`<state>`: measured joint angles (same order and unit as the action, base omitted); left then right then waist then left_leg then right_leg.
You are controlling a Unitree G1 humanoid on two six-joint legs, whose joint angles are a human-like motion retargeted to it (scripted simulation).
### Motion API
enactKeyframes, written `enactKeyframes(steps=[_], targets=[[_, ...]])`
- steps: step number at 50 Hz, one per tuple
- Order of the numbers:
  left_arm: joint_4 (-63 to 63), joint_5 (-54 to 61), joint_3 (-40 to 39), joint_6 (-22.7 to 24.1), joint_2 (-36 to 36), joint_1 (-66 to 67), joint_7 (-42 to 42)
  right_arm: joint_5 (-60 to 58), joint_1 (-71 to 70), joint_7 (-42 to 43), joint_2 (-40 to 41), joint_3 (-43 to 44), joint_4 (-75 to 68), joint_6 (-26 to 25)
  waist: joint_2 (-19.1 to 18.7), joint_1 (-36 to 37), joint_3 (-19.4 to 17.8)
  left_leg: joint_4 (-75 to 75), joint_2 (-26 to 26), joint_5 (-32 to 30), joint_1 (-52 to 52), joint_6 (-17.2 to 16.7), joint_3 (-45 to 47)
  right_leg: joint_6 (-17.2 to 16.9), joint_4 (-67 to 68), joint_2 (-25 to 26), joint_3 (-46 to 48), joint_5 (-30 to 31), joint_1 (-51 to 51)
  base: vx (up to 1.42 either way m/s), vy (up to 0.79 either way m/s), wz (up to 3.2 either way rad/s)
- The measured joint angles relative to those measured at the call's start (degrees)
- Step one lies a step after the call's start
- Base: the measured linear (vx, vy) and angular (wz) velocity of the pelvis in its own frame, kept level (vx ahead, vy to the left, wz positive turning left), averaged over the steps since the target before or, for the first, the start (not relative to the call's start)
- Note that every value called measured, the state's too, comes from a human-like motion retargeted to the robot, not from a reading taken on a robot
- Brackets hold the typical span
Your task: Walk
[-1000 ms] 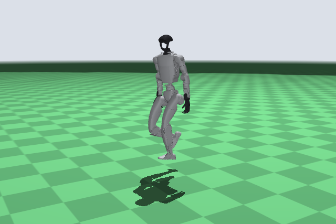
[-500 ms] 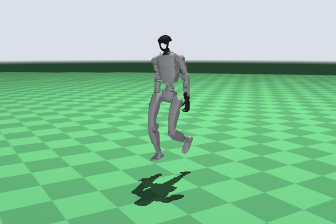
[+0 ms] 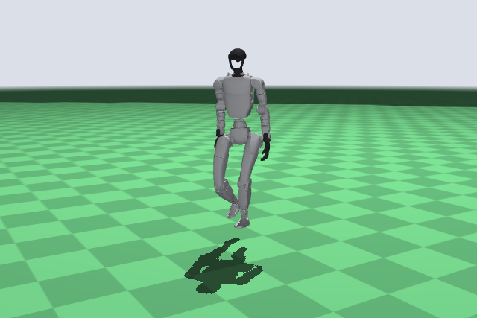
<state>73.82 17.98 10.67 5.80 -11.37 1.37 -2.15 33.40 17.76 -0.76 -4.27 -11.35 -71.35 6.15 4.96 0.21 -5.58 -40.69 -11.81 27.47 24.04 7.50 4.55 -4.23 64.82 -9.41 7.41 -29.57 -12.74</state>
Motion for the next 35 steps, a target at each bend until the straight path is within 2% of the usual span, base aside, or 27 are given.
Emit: enactKeyframes(steps=[3,8,11,15,18,21,23,25,26,28,31,33,35], targets=[[0.6,-0.3,-0.2,0.1,0.0,0.2,0.4,-1.0,-2.5,1.3,-0.6,0.5,0.5,0.6,-0.9,-0.9,0.0,-0.2,0.9,0.9,-2.8,-0.2,-2.1,0.4,-4.2,0.9,-1.4,-0.9,-3.0,0.54,-0.08,0.2],[0.8,-1.0,-1.1,1.3,0.0,1.1,1.3,-3.4,-5.0,4.3,-2.0,2.0,1.0,1.4,-5.4,0.3,-0.2,-7.1,4.0,2.8,-5.0,-2.7,-6.9,-0.5,-20.1,8.2,-4.9,1.9,-2.1,0.47,-0.09,0.07],[0.5,-0.6,-2.5,2.2,0.0,1.5,2.4,-4.4,-5.4,6.2,-2.5,3.2,0.6,1.6,-7.8,2.4,-0.8,-17.0,6.5,3.3,-2.5,-4.2,-7.0,-0.7,-24.0,10.9,-5.3,2.4,1.2,0.4,-0.07,0.16],[-0.1,-0.2,-4.2,2.8,0.2,1.7,4.0,-5.5,-5.9,8.2,-3.0,4.1,-0.7,1.6,-10.0,5.6,-1.7,-25.1,11.4,7.0,4.5,-3.8,-4.7,-0.9,-27.0,12.1,-4.3,0.9,5.9,0.44,-0.01,0.31],[0.1,-0.3,-4.8,2.7,0.1,1.2,4.5,-5.6,-6.7,8.6,-3.3,5.0,-1.9,1.6,-9.2,7.1,-1.6,-16.6,12.4,8.4,9.0,-2.9,-2.9,-1.7,-32.1,10.4,-3.6,0.6,10.1,0.56,0.05,0.34],[0.7,-0.5,-5.0,2.2,0.2,1.3,4.3,-5.6,-7.1,8.4,-3.4,5.4,-2.7,1.4,-7.5,7.4,-0.7,-1.4,10.3,6.0,11.0,-3.2,-1.8,-2.4,-32.7,7.3,-2.3,-0.7,12.0,0.61,0.09,0.4],[1.0,-0.5,-5.1,1.9,0.3,1.8,4.2,-5.4,-6.9,8.3,-3.3,5.7,-3.0,1.2,-7.0,7.4,-0.1,3.6,9.0,4.8,12.3,-3.6,-1.8,-2.7,-30.1,6.2,-1.8,-1.4,12.4,0.64,0.12,0.36],[1.4,0.1,-5.1,1.5,0.2,2.0,3.9,-5.0,-6.8,8.1,-3.5,6.1,-3.3,0.8,-5.2,7.5,0.7,9.4,5.9,0.7,10.2,-3.1,-1.3,-3.5,-26.4,3.3,-1.7,-0.6,12.9,0.7,0.13,0.31],[1.5,0.3,-5.2,1.4,0.4,2.4,3.9,-4.8,-6.4,8.2,-3.2,6.3,-3.4,0.8,-4.8,7.3,1.1,6.9,5.0,0.0,10.8,-2.6,-1.4,-3.7,-23.1,2.4,-1.5,0.8,12.7,0.72,0.13,0.34],[1.6,0.6,-5.2,1.2,0.7,3.2,3.8,-4.4,-5.6,8.1,-2.9,6.9,-3.6,0.7,-3.8,6.8,2.0,1.7,2.6,-0.7,11.2,-1.0,-1.6,-4.4,-15.1,0.5,-1.9,5.4,11.9,0.73,0.13,0.42],[0.4,0.7,-4.9,0.3,-0.1,3.5,2.7,-4.1,-5.7,6.0,-2.6,8.1,-3.5,-0.2,0.2,4.9,1.4,0.4,-3.9,-0.3,6.8,2.4,-1.3,-6.1,2.9,-4.8,-5.2,17.0,6.7,0.74,0.12,0.47],[-1.3,0.1,-4.4,-0.1,-0.9,3.4,2.7,-4.2,-6.2,5.6,-2.3,8.8,-2.6,-0.2,1.4,3.2,1.1,1.3,-6.4,0.5,3.1,3.8,-2.2,-4.4,12.4,-7.1,-6.0,19.3,2.0,0.77,0.08,0.4],[-3.2,-0.6,-3.7,-0.2,-1.7,2.9,3.1,-4.2,-6.6,6.0,-2.4,9.0,-1.1,0.0,1.6,1.5,0.8,3.7,-7.4,0.9,-1.5,4.1,-3.8,-1.3,18.4,-8.9,-5.8,15.2,-2.9,0.78,0.05,0.27]])
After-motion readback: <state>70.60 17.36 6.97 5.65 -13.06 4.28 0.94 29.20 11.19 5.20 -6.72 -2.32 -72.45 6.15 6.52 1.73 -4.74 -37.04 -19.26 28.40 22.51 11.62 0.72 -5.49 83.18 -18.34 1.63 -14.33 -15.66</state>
